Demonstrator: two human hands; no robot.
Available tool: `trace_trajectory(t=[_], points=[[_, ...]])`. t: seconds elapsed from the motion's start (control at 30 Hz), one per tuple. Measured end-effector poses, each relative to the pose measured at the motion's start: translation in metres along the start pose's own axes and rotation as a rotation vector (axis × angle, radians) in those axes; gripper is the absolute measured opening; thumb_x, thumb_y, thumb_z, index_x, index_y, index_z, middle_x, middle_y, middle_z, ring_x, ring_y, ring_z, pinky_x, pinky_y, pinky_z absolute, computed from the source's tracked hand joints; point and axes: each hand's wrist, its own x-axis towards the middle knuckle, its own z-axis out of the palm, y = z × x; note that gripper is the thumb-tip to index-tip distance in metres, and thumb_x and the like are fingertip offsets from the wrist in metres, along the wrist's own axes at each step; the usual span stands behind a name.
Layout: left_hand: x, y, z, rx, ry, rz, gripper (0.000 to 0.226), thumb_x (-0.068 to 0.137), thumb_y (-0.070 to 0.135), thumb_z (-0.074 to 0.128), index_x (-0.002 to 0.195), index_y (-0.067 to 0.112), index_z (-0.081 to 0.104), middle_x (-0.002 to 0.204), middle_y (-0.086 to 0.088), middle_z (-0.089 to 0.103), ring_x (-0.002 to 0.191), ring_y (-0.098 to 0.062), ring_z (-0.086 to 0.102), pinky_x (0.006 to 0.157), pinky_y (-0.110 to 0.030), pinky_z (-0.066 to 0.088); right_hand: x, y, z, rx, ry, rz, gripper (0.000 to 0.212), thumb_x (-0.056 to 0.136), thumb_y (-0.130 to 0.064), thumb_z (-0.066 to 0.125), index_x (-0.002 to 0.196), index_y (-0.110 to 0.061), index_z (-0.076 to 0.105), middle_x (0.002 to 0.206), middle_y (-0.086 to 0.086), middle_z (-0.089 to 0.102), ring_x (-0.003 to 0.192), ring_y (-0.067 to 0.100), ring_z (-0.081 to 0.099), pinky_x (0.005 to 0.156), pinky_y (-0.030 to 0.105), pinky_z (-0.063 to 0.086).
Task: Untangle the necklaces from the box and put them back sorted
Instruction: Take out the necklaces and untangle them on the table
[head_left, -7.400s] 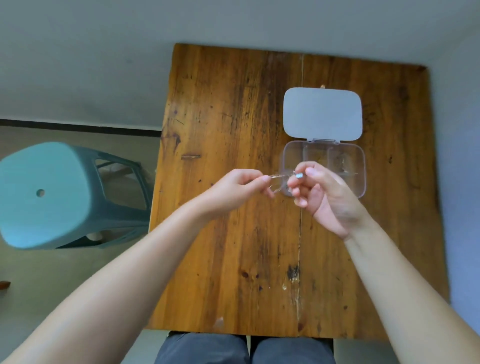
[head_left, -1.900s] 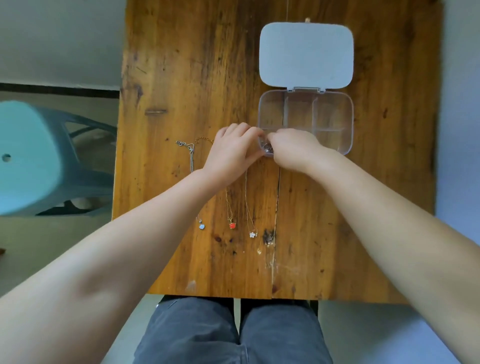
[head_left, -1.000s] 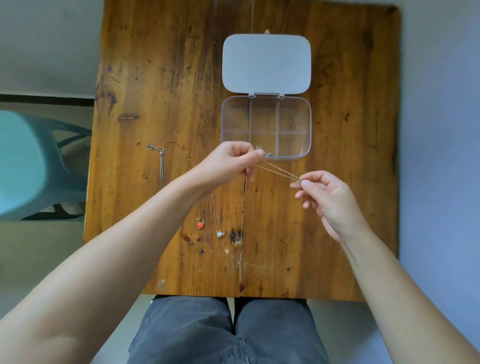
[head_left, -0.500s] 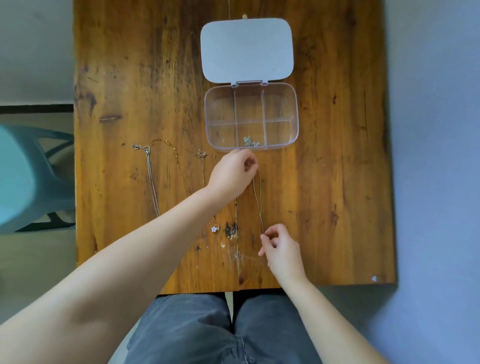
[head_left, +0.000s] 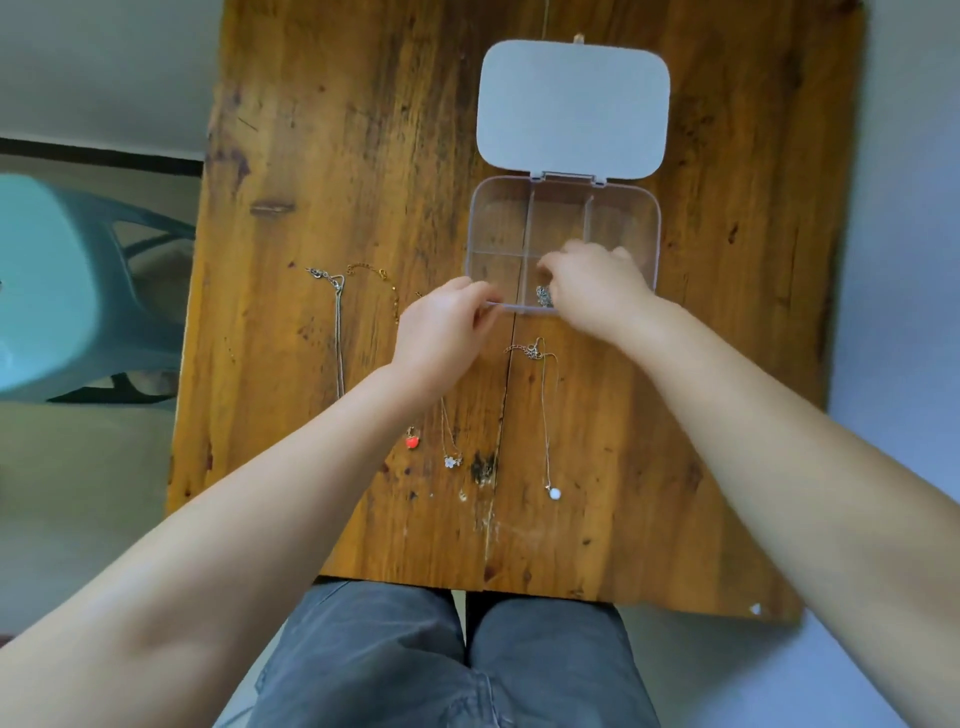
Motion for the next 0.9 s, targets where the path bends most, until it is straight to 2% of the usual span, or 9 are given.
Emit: trace_trajectory(t=[0.17, 0.3, 0.4, 0.53, 0.63, 0.7, 0.8, 0.87, 0.9], points=[[0.001, 0.001, 0.002, -0.014, 0.053, -0.026, 0.013, 0.090, 0.022, 0.058, 0.094, 0.014, 0.067, 0.087, -0.004, 0.068, 0.079, -0.022, 0.062, 0.059, -0.029, 0.045, 0.004, -0.008, 0.006, -0.113, -0.173, -0.057, 0.027, 0.092, -0.009, 0.041, 0.111, -0.011, 0.060, 0.108, 0.012, 0.061, 0.098, 0.031, 0.055, 0.095, 0.048, 0.037], [0.001, 0.004, 0.001, -0.035, 0.049, -0.042, 0.012, 0.090, 0.023, 0.058, 0.091, 0.015, 0.067, 0.087, -0.003, 0.068, 0.079, -0.022, 0.062, 0.059, -0.031, 0.047, 0.001, 0.006, 0.001, 0.252, -0.227, -0.051, 0.021, 0.092, -0.021, 0.044, 0.104, -0.019, 0.061, 0.104, 0.001, 0.062, 0.093, 0.019, 0.057, 0.081, 0.035, 0.049], [0.001, 0.006, -0.001, -0.009, 0.021, -0.049, 0.013, 0.091, 0.022, 0.057, 0.093, 0.014, 0.066, 0.089, -0.004, 0.067, 0.082, -0.022, 0.061, 0.061, -0.031, 0.045, -0.008, 0.010, -0.002, 0.360, -0.135, -0.143, 0.006, 0.091, -0.020, 0.055, 0.093, -0.024, 0.058, 0.093, -0.006, 0.056, 0.082, 0.009, 0.054, 0.064, 0.014, 0.040], [0.002, 0.019, -0.011, 0.086, -0.020, 0.068, 0.027, 0.089, 0.019, 0.057, 0.115, 0.010, 0.060, 0.098, -0.013, 0.059, 0.092, -0.031, 0.054, 0.067, -0.037, 0.043, -0.035, 0.009, -0.011, 0.613, 0.046, -0.155, 0.009, 0.092, -0.015, 0.055, 0.091, -0.022, 0.061, 0.085, -0.010, 0.059, 0.074, -0.003, 0.054, 0.065, 0.007, 0.042], [0.006, 0.049, -0.023, -0.217, -0.129, 0.195, 0.031, 0.088, 0.016, 0.059, 0.118, 0.008, 0.058, 0.110, -0.008, 0.060, 0.099, -0.013, 0.053, 0.082, -0.023, 0.041, -0.061, 0.014, -0.034, 0.965, 0.126, -0.163, 0.010, 0.091, -0.012, 0.057, 0.092, -0.019, 0.063, 0.080, -0.013, 0.062, 0.070, -0.007, 0.058, 0.066, 0.007, 0.046], [0.010, 0.076, -0.032, -0.437, -0.219, 0.144, 0.017, 0.093, 0.017, 0.052, 0.099, 0.009, 0.066, 0.089, 0.005, 0.065, 0.078, 0.006, 0.055, 0.071, -0.008, 0.040, -0.077, 0.022, -0.045, 1.122, 0.260, -0.155, 0.013, 0.091, -0.012, 0.057, 0.091, -0.023, 0.063, 0.081, -0.011, 0.063, 0.074, -0.004, 0.060, 0.069, 0.012, 0.048], [0.016, 0.106, -0.040, -0.901, -0.318, -0.032, 0.031, 0.100, 0.020, 0.040, 0.085, 0.008, 0.065, 0.072, -0.002, 0.064, 0.068, -0.011, 0.063, 0.077, -0.028, 0.057, -0.092, 0.030, -0.041, 1.425, 0.315, -0.055, 0.013, 0.094, -0.020, 0.051, 0.103, -0.022, 0.060, 0.090, -0.004, 0.062, 0.091, 0.010, 0.060, 0.088, 0.034, 0.051], [0.019, 0.117, -0.043, -1.206, -0.357, -0.148, 0.034, 0.101, 0.022, 0.035, 0.086, 0.008, 0.062, 0.071, -0.005, 0.061, 0.068, -0.020, 0.061, 0.075, -0.038, 0.057, -0.102, 0.032, -0.025, 1.591, 0.161, 0.028, 0.027, 0.100, -0.031, 0.039, 0.117, -0.019, 0.056, 0.094, -0.003, 0.063, 0.102, 0.019, 0.058, 0.099, 0.049, 0.041], [0.021, 0.120, -0.043, -1.301, -0.357, -0.199, 0.035, 0.102, 0.022, 0.034, 0.086, 0.008, 0.062, 0.070, -0.005, 0.060, 0.067, -0.019, 0.060, 0.073, -0.036, 0.056, -0.107, 0.032, -0.015, 1.632, 0.071, 0.067, 0.036, 0.099, -0.039, 0.035, 0.121, -0.019, 0.055, 0.096, -0.001, 0.067, 0.104, 0.020, 0.059, 0.101, 0.048, 0.038]])
